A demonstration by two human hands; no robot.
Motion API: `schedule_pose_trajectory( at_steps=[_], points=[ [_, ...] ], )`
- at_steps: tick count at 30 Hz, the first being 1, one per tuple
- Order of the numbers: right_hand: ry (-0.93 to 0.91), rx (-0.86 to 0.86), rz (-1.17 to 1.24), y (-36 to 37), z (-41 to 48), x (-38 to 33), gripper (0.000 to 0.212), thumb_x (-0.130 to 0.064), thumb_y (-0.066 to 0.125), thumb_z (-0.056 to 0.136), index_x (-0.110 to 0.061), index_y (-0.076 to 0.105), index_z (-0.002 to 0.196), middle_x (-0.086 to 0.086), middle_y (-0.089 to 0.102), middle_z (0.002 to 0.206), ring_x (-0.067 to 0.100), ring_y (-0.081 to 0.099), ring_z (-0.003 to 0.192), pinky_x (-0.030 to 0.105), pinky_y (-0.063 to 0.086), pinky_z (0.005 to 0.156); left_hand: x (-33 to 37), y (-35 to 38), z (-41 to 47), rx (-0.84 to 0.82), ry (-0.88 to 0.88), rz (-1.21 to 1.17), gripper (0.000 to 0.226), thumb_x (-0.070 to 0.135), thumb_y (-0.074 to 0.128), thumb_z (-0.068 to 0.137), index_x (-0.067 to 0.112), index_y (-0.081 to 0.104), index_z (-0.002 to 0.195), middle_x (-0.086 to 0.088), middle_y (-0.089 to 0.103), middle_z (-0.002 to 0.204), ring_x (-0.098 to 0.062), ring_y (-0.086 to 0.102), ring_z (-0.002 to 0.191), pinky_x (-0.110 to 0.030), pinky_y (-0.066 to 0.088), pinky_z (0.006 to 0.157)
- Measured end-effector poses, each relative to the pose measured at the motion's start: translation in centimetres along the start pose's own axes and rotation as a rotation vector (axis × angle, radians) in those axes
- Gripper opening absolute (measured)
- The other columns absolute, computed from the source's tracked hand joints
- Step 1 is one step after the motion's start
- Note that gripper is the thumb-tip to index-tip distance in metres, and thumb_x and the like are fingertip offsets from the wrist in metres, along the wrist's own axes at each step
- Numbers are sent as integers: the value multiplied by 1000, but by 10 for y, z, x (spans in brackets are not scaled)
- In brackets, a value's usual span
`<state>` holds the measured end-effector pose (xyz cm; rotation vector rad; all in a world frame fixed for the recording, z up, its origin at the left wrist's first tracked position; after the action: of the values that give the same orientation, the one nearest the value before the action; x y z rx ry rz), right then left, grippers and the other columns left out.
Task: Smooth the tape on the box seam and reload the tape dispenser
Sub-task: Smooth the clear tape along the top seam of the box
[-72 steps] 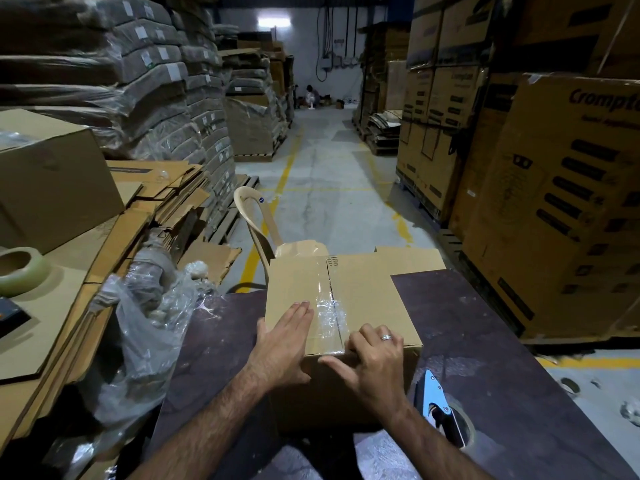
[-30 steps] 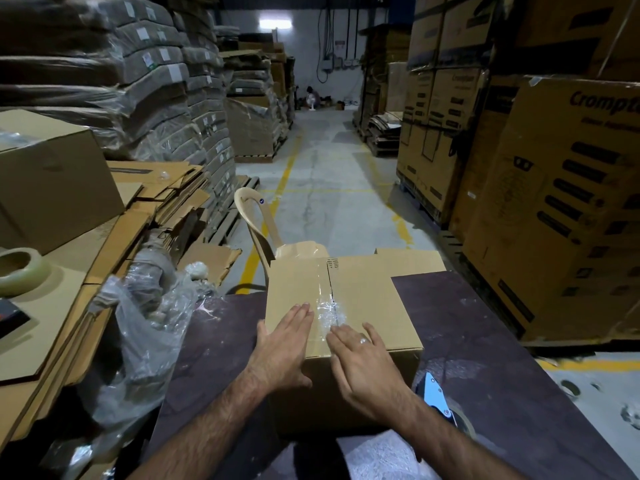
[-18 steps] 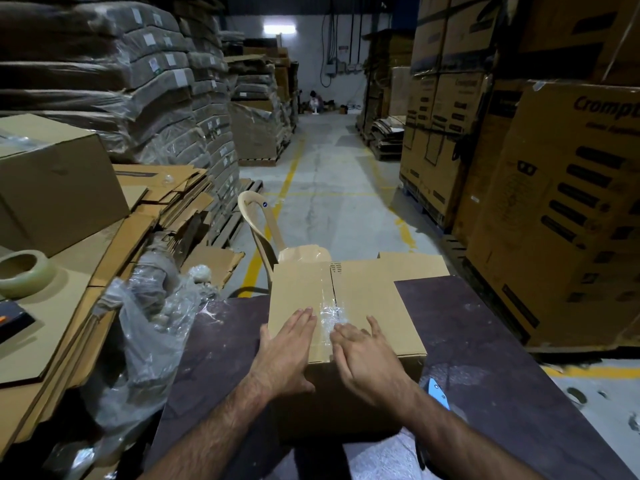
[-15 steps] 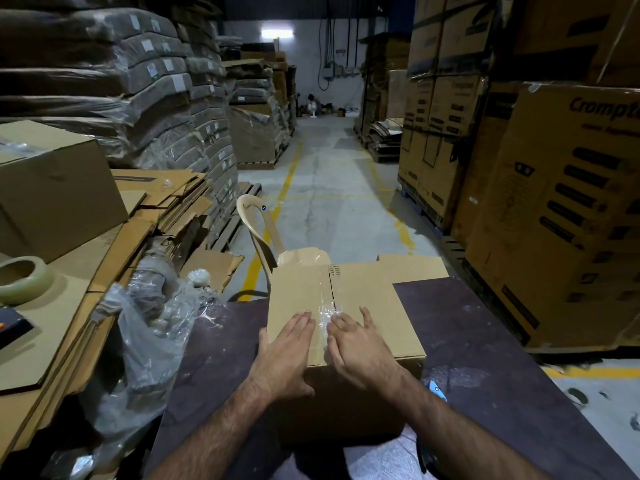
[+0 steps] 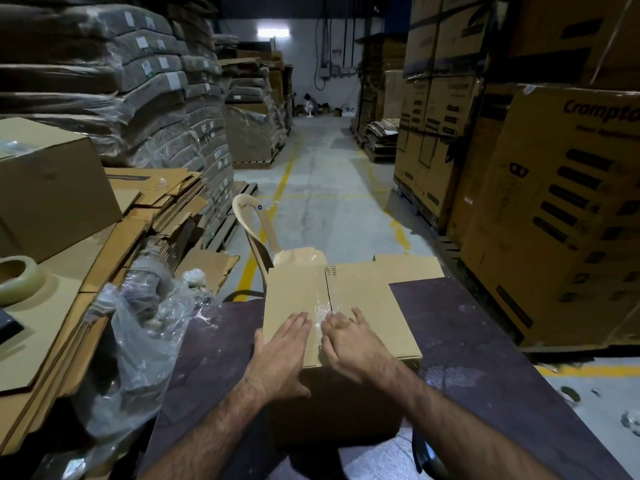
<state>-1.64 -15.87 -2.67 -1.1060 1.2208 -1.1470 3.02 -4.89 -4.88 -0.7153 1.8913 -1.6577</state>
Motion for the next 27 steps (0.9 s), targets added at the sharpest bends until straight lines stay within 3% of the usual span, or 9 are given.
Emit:
schedule_pose_trajectory(
  at_steps=[4,6,10,13,19,22,27],
  points=[
    [-84,37,51,1,-33,-11,52,-34,18,95,-13,44,136,8,39,149,18,34,138,43,10,118,1,-1,1,8,13,-4,121,53,74,73,16,-8,153,3,-14,162,-14,-9,149,-62,17,114],
    [-109,57,88,1,-53,-10,55,-37,16,92,-18,49,131,3,45,146,16,39,134,45,14,117,2,-1,-1,16,17,9,120,54,73,73,15,-8,153,2,-14,162,-15,-10,149,-65,8,115],
    [5,53,122,-10,-60,24,43,-33,28,100,-23,49,136,-7,39,150,8,31,139,41,10,116,5,-2,-2,30,37,58,121,57,70,75,10,-10,152,-5,-14,162,-20,-10,149,-64,-4,115],
    [48,47,152,-14,-52,36,42,-25,31,101,-17,43,140,-3,32,155,10,22,143,33,12,114,17,-5,-6,35,166,75,114,44,70,81,12,-14,151,-7,-19,161,-22,-13,149,-54,-5,118],
    [74,61,157,-4,-50,39,50,-28,25,98,-19,34,146,-5,27,157,9,17,145,31,9,115,34,-5,-15,82,421,73,95,15,65,86,14,-3,154,-5,-3,163,-17,-6,150,-34,-6,120],
    [99,71,146,1,-48,43,57,-32,20,94,-20,32,147,-4,26,157,10,17,145,33,9,116,33,-8,-7,87,389,31,95,30,66,87,16,0,154,-4,0,163,-17,-1,150,-35,3,121],
    [92,54,147,0,-45,44,53,-30,24,96,-19,31,148,-4,23,158,11,15,145,31,7,116,38,-12,17,44,224,31,115,52,71,77,11,-4,153,-7,-5,163,-23,-3,150,-42,8,122]
  ],
)
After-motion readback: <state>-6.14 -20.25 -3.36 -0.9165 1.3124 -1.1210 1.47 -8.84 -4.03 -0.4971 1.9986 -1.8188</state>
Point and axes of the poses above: each hand's wrist, its own z-axis towards the middle knuckle, its own y-axis out of the palm, x = y × z, the point moved 6 cm from there along z, towards the middle knuckle
